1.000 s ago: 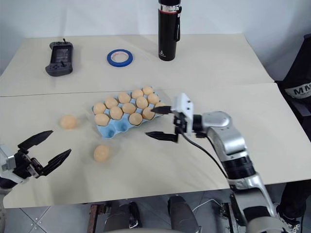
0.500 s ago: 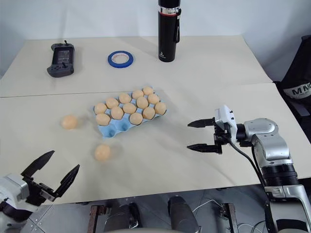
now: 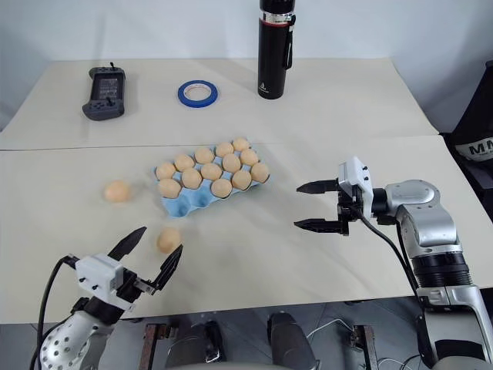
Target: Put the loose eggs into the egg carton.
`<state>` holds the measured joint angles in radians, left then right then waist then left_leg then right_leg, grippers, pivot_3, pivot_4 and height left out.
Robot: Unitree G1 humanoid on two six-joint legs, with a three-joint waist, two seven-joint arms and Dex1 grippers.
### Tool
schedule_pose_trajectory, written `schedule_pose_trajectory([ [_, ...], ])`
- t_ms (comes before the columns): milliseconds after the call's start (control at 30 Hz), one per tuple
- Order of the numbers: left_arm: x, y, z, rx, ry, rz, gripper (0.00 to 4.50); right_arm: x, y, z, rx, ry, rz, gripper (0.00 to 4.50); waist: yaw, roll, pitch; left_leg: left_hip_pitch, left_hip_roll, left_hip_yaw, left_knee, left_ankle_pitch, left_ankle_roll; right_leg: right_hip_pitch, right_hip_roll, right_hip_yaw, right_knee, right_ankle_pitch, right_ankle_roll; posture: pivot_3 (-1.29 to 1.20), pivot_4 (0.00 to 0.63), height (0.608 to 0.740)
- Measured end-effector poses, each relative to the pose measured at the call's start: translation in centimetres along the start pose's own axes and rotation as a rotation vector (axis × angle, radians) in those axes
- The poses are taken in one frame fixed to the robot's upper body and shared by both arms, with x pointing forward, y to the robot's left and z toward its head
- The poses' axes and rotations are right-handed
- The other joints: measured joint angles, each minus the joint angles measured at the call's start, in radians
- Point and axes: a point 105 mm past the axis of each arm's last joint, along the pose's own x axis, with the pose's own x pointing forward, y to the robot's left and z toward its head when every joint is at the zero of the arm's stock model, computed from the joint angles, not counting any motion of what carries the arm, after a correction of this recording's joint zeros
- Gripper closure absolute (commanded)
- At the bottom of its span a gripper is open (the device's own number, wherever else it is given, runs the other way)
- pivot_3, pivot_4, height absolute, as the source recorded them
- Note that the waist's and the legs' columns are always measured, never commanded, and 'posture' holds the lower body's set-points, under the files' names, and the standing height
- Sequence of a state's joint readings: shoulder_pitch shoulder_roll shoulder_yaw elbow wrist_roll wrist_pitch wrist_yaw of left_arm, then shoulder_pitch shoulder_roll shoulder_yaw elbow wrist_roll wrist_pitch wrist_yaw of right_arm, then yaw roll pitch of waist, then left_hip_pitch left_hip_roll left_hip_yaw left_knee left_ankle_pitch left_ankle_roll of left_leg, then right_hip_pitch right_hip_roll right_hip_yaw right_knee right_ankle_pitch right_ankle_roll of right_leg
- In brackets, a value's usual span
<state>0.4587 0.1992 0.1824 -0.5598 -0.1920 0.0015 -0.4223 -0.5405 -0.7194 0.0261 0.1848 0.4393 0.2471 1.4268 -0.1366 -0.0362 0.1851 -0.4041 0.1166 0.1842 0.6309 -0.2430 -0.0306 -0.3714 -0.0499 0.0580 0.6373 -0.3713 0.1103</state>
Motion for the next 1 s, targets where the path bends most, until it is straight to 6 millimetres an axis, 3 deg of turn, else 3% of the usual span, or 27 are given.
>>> schedule_pose_trajectory([
  [267, 1.4, -0.4, -1.2, -0.009, 0.057, 0.007, 0.0, 0.3, 0.3, 0.0, 0.003, 0.006, -0.016, 0.01, 0.003, 0.0, 0.0, 0.0, 0.001, 0.0, 0.0, 0.0, -0.001, -0.001, 0.002, 0.0, 0.0, 0.0, 0.0, 0.0, 0.15, 0.74],
  [367, 1.6, -0.7, -2.3, -0.02, 0.1, -0.017, 0.63, 0.4, 0.3, 0.1, 0.004, 0.007, -0.022, 0.0, 0.002, 0.0, 0.0, 0.0, 0.001, 0.0, 0.0, 0.0, -0.001, -0.001, 0.002, -0.001, 0.0, 0.0, 0.0, 0.0, 0.15, 0.74],
  [567, 1.4, -0.3, -2.8, -0.018, 0.125, -0.006, 2.55, 0.4, 0.1, 0.1, 0.005, 0.007, -0.042, 0.0, 0.003, 0.001, 0.0, 0.0, 0.001, 0.0, 0.0, 0.0, -0.001, -0.001, 0.002, -0.001, 0.0, 0.0, 0.0, 0.0, 0.15, 0.74],
  [633, 1.3, -0.1, -2.8, -0.009, 0.129, -0.007, 2.85, 0.4, 0.1, 0.1, 0.005, 0.007, -0.047, 0.0, 0.003, 0.001, 0.0, 0.0, 0.001, 0.0, -0.001, 0.0, -0.001, -0.001, 0.002, -0.001, 0.0, 0.0, 0.0, 0.0, 0.15, 0.74],
  [767, 1.5, -0.4, -2.4, 0.001, 0.118, -0.037, 2.98, 0.4, -0.1, 0.3, -0.001, 0.005, -0.05, 0.0, 0.004, 0.001, 0.0, 0.0, 0.001, 0.0, 0.0, 0.0, -0.001, -0.001, 0.002, -0.001, 0.0, 0.0, 0.0, 0.0, 0.15, 0.74],
  [1000, 5.5, -2.3, 1.8, -0.011, -0.043, -0.094, 2.98, 0.5, -0.2, 0.5, -0.007, -0.003, -0.055, 0.0, 0.027, 0.002, 0.001, 0.0, 0.0, 0.0, 0.001, 0.001, -0.001, -0.001, 0.003, -0.001, 0.001, 0.001, 0.002, 0.0, 0.15, 0.74],
])
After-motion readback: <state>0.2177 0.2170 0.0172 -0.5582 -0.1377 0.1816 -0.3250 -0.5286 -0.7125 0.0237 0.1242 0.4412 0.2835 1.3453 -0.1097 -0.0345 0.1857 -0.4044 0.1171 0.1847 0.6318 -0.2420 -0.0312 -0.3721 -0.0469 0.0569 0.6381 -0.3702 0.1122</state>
